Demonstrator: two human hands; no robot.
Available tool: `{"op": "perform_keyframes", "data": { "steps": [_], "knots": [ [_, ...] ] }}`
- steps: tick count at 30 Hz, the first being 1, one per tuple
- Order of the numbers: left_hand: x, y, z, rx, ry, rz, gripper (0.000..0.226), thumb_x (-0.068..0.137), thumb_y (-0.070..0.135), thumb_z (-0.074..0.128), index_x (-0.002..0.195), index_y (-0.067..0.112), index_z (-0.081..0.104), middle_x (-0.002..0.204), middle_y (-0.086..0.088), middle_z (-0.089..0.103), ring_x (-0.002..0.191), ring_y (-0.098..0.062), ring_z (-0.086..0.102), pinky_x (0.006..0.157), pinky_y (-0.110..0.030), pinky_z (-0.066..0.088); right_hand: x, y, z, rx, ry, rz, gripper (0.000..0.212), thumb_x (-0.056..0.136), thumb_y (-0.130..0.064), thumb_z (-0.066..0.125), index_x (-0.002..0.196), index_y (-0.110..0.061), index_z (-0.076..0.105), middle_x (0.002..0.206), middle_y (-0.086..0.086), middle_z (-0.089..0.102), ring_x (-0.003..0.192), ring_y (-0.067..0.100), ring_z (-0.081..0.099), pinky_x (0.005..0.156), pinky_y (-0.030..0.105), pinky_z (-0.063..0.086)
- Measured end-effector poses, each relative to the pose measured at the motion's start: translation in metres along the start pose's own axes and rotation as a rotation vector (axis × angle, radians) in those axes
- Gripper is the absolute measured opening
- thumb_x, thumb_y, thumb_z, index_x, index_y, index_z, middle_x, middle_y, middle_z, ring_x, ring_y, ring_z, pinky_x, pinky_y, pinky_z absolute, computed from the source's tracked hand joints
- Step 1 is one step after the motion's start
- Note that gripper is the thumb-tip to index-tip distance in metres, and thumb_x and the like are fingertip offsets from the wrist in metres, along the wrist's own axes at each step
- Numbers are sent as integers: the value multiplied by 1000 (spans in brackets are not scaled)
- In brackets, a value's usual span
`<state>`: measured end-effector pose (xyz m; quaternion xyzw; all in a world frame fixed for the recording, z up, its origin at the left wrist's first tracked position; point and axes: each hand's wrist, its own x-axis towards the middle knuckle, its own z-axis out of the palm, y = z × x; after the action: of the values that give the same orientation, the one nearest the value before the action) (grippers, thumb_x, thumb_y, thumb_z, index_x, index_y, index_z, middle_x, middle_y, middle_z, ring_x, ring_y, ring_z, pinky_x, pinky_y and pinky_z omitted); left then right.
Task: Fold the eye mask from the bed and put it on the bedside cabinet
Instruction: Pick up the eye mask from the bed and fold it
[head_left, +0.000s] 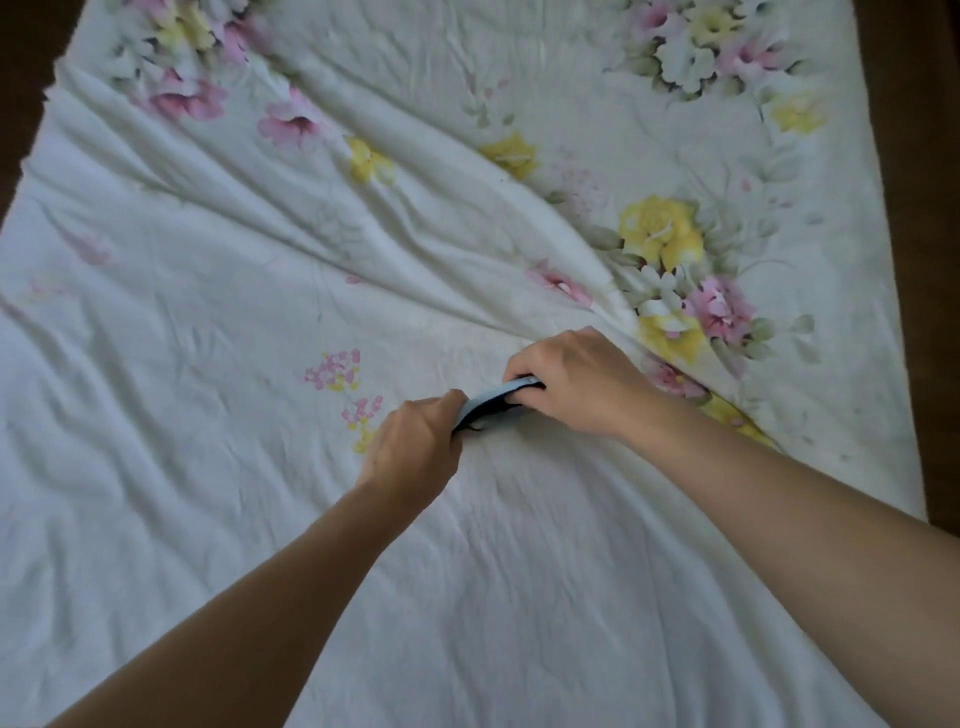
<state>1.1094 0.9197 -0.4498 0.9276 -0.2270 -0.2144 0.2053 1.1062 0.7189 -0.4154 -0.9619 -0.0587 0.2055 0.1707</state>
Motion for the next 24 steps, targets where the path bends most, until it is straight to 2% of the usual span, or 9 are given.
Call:
{"op": "perform_keyframes", "data": {
  "steps": [3,6,8,10,12,14,17,19,24],
  "knots": [
    [-16,7,-15,-286,-102,-117,11,80,11,63,76,7,54,57,-2,51,49,-20,44,44,-29,31,-10,-11,-28,262,-87,130,15,84,-36,73,95,-25,74,94,1,75,89,24,67,76,40,53],
    [-44,24,-39,-633,-270,-223,16,73,12,65,66,11,51,58,2,48,52,-13,44,51,-29,37,-28,-27,-54,518,-81,235,23,76,-34,85,92,-19,77,95,2,76,93,20,70,82,41,56],
    [-68,38,-61,-813,-334,-287,15,70,20,70,75,9,61,66,0,58,61,-12,56,58,-28,45,-45,-40,-70,676,-70,315,25,74,-30,88,92,-16,78,99,4,77,101,20,70,88,39,55],
    [-92,53,-81,-899,-341,-313,25,72,18,80,88,4,67,75,-4,66,70,-15,65,64,-31,52,-65,-54,-85,865,-46,416,24,74,-26,89,93,-17,77,98,7,77,97,22,72,83,38,57],
    [-115,69,-101,-936,-303,-329,20,76,11,81,91,5,70,81,-8,73,76,-19,72,67,-33,57,-86,-71,-98,1119,-12,552,26,74,-22,89,97,-19,77,98,9,79,93,24,75,74,35,57],
    [-136,83,-125,-1019,-264,-354,16,79,9,80,93,9,73,89,-12,78,84,-25,75,70,-34,60,-107,-88,-112,1367,-15,638,32,77,-20,86,106,-15,75,105,12,80,96,23,76,78,35,58],
    [-164,105,-166,-1123,-225,-370,20,79,13,80,98,9,74,96,-18,78,89,-31,75,70,-34,59,-139,-120,-133,1556,-39,631,30,82,-12,81,111,-6,74,110,15,79,98,25,75,88,40,57],
    [-180,120,-197,-1165,-200,-384,26,75,20,79,98,10,74,96,-18,77,90,-33,74,67,-34,58,-157,-142,-148,1609,4,594,31,82,-6,80,112,-7,74,110,15,79,101,29,75,92,45,59],
    [-217,147,-261,-1108,-144,-341,13,86,11,71,99,15,74,91,-11,78,82,-26,74,60,-36,59,-191,-189,-203,1498,212,394,21,79,-5,83,94,-20,79,100,9,81,95,26,77,73,36,64]
  ]
}}
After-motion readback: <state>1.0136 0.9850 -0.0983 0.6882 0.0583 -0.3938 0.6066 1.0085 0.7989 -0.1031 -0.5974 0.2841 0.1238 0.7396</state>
